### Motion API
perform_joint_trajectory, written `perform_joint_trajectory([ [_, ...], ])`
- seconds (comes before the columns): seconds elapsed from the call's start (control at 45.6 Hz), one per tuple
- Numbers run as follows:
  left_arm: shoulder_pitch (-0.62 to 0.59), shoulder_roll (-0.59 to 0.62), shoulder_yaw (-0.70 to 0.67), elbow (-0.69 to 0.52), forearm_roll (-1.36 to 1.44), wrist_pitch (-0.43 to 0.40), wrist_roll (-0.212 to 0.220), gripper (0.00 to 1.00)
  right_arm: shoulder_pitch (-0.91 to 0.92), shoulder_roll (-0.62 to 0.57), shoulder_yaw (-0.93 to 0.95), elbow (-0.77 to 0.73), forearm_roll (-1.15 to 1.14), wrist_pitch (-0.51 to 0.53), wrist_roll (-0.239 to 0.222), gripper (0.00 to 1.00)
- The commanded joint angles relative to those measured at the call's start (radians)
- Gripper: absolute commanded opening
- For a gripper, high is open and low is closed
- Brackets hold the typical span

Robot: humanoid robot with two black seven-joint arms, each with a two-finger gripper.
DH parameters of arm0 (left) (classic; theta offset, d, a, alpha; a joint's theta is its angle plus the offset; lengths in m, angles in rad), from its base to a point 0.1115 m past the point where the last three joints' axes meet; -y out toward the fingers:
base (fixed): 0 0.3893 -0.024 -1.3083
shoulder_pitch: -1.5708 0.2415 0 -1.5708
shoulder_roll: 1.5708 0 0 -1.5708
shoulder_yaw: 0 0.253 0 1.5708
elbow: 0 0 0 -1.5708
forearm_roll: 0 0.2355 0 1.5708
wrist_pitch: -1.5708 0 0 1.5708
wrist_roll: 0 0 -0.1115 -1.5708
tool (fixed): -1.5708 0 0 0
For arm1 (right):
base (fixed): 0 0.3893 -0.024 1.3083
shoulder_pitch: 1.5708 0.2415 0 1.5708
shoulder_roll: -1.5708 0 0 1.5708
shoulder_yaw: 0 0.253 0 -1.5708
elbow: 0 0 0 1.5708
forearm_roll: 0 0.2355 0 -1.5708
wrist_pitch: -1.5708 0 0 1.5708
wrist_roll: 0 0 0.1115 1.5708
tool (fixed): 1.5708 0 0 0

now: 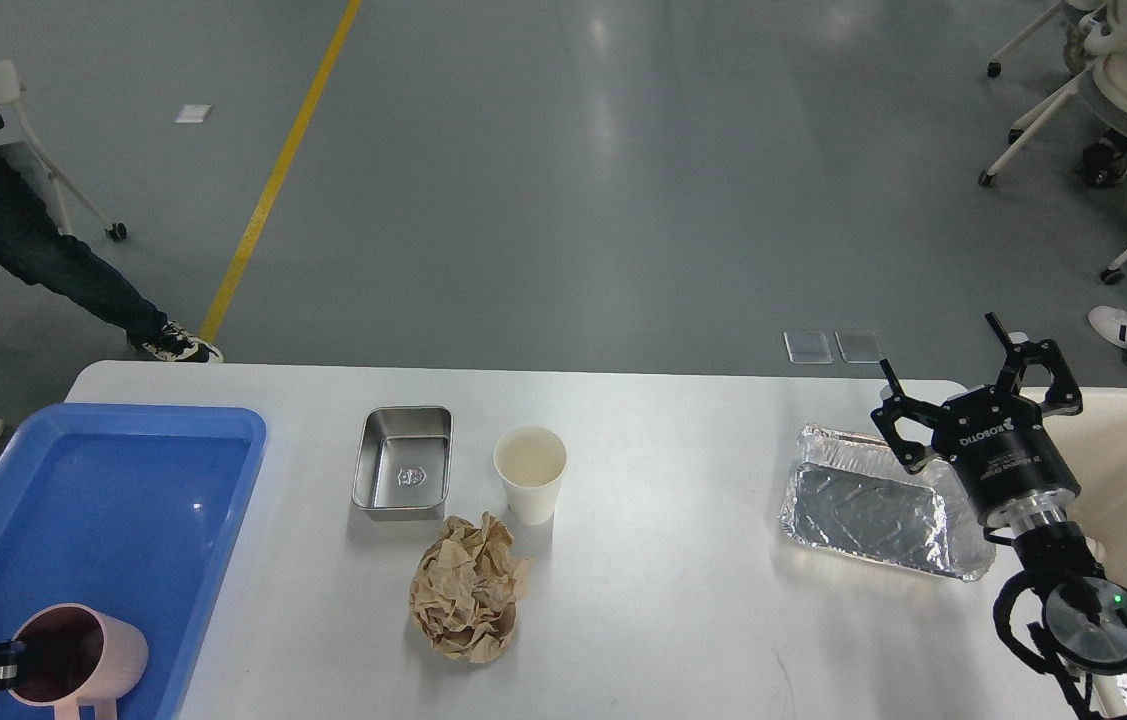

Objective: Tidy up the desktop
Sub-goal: 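Lift the pink mug and set it in the blue tray, then reach the left gripper to the steel box and grasp it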

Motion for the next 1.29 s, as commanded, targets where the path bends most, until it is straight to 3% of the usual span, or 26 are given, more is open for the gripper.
perform_joint_trajectory([
  [0.0,-0.001,-0.004,0.000,0.000,-0.002,0.002,-0.006,0.68,-0.001,0.000,0.000,0.000,0.000,0.000,0.000,1.00],
  [0.088,-0.001,-0.004,-0.002,0.000,0.000,0.002,-0.009,0.80,-0.001,0.000,0.000,0.000,0.000,0.000,0.000,1.00],
  [0.263,-0.009,0.016,-0.008,-0.017,0.005,0.002,-0.022,0.89,-0.001,0.000,0.000,-0.001,0.000,0.000,0.000,1.00],
  [0.526,-0.053,0.126,-0.153,-0.135,0.006,-0.001,-0.089,0.89,0.007,0.001,0.000,-0.001,0.000,0.000,0.000,1.00],
  [0.811,-0.096,0.126,-0.207,-0.319,0.008,-0.001,-0.089,0.89,0.007,-0.005,0.000,0.000,-0.018,-0.005,0.000,1.00],
  [1.095,-0.144,0.109,-0.331,-0.375,0.005,0.002,-0.089,0.89,0.007,0.000,0.000,-0.001,-0.020,-0.005,0.000,1.00],
  [1.271,-0.144,0.096,-0.333,-0.375,0.003,-0.007,-0.089,0.89,0.005,-0.002,0.000,-0.001,-0.020,-0.005,0.000,1.00],
])
